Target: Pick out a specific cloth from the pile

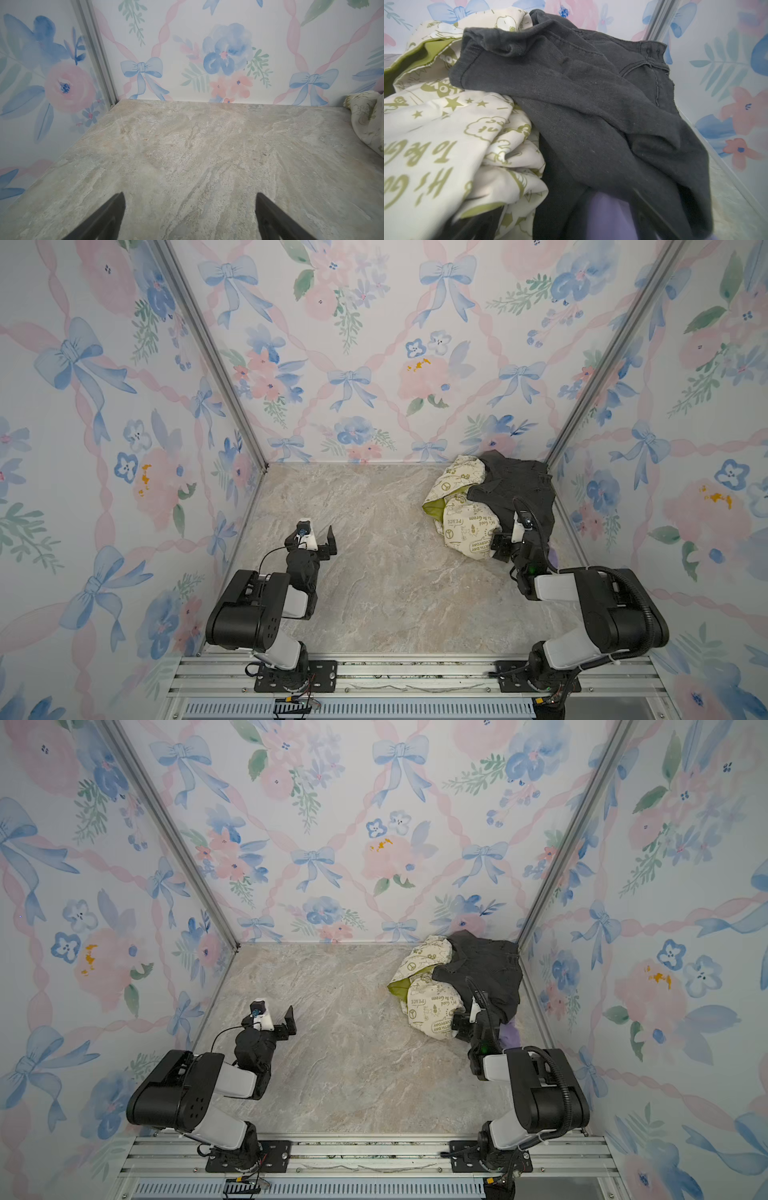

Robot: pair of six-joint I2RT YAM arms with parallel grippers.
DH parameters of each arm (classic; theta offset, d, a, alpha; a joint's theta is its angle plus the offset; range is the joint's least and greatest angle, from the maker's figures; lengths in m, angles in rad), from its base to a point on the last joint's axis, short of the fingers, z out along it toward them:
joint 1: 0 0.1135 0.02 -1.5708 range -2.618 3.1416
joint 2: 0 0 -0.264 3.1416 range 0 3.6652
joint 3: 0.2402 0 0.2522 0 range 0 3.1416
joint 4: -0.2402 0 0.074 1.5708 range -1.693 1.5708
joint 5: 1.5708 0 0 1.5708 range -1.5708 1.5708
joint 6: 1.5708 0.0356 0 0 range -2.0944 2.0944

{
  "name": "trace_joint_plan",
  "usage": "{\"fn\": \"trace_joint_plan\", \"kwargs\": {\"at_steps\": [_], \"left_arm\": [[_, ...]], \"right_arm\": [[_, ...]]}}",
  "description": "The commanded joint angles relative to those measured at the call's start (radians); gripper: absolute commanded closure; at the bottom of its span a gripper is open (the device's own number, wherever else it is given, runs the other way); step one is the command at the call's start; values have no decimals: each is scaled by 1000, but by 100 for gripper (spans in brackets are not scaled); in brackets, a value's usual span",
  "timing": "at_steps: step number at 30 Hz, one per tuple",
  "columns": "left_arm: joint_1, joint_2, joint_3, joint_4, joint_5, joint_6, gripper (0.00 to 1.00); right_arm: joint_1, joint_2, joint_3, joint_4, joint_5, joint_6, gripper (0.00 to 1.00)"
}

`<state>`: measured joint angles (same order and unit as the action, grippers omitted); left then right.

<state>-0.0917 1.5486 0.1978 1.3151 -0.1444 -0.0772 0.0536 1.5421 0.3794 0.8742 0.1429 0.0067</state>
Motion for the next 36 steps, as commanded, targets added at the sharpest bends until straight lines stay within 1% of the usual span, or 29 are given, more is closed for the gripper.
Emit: {"fn": "trace_joint_plan", "kwargs": {"at_steps": [1,23,24,26,27,29,30,32,33,35,36], "left_arm": [[1,0,-5,25,1,20,2],[0,1,-6,25,1,20,2],[1,0,-6,25,1,22,2],[-10,-5,-4,25,-19,30,2],[-17,-10,-1,19,-32,36,2],[-39,-44,-3,-7,-60,53,2],[-48,-62,-7,-16,-74,60,2],[-64,-113,-19,-40,-106,64,2],[-67,-137,-22,-61,-117,61,2],[-71,-205,-17,-143,-162,39,2],[-71,-234,-14,-179,-172,26,2]], "right_arm": [[6,4,15,25,1,-7,3],[5,2,12,29,11,-7,3],[5,-5,15,17,37,4,3],[6,-46,22,-37,132,40,3],[10,-64,12,-30,139,33,3],[65,-115,-4,-32,296,18,3],[71,-146,-11,-43,313,14,3],[74,-235,-18,-106,332,22,3],[72,-274,-6,-169,350,42,3],[61,-374,66,-421,367,95,3],[55,-405,104,-517,366,109,3]]}}
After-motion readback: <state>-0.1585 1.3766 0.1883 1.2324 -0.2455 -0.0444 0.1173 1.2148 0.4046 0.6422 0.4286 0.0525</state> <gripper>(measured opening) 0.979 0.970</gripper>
